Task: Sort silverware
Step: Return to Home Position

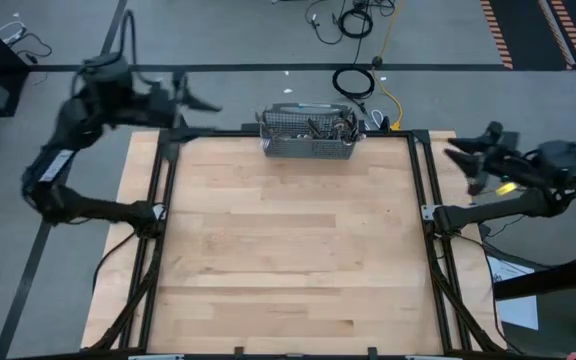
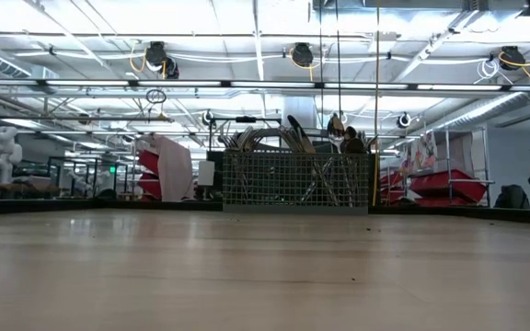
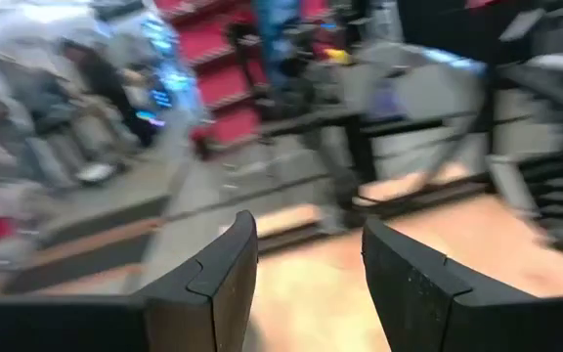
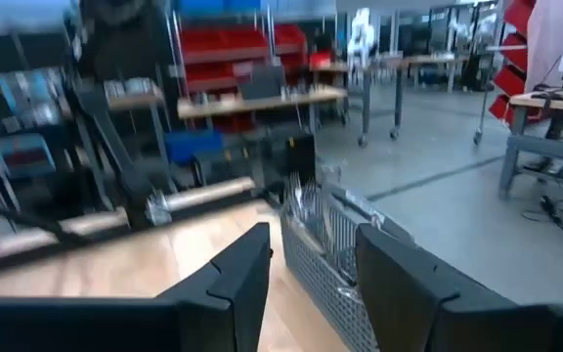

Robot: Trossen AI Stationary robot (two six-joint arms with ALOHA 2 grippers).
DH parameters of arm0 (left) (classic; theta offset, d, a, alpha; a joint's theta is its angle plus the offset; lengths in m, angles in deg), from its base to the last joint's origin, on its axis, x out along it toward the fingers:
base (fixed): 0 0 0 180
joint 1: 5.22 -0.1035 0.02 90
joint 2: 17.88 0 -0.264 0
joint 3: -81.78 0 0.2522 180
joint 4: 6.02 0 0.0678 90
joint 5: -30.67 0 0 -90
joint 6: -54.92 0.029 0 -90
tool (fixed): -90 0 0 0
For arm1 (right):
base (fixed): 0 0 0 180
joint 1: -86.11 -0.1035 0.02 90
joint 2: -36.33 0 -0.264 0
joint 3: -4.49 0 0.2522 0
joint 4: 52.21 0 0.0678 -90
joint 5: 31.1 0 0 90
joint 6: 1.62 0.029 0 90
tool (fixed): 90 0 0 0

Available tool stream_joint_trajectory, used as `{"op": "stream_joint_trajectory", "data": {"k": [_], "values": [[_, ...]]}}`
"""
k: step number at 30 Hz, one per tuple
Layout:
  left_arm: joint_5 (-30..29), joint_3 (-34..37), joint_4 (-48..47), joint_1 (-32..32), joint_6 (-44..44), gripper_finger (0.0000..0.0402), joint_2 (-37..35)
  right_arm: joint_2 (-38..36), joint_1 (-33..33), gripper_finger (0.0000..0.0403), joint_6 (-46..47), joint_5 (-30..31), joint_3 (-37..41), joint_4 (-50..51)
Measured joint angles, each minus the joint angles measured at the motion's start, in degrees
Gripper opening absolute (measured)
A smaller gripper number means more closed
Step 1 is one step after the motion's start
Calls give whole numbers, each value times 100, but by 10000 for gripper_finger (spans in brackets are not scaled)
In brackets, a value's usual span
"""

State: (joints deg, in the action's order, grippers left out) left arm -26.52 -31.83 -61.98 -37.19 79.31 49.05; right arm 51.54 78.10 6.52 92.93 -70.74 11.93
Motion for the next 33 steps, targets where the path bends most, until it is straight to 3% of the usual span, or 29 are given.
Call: {"op": "stream_joint_trajectory", "data": {"k": [3, 7, 16, 18, 23, 28, 33], "values": [[723, 59, -586, -162, -132, 187, -381, -579, 11, 141, 119, -23, 141, 55], [1207, 697, -380, -250, -590, 187, -1000, -1329, 56, 141, 447, -541, 821, -126], [566, 3875, 2051, -356, -2322, 187, -2983, -1495, 275, 141, 365, -855, 2084, -968], [388, 4608, 2797, -361, -2771, 187, -3542, -1503, 277, 141, 409, -921, 2136, -1210], [-22, 6124, 3660, -358, -3645, 187, -4917, -1501, 280, 141, 447, -1077, 2336, -1406], [-122, 7219, 4482, -356, -4506, 187, -6022, -1503, 280, 141, 440, -1188, 3038, -2123], [-151, 7955, 4663, -355, -5067, 187, -6679, -1510, 278, 141, 500, -1169, 4087, -3232]]}}
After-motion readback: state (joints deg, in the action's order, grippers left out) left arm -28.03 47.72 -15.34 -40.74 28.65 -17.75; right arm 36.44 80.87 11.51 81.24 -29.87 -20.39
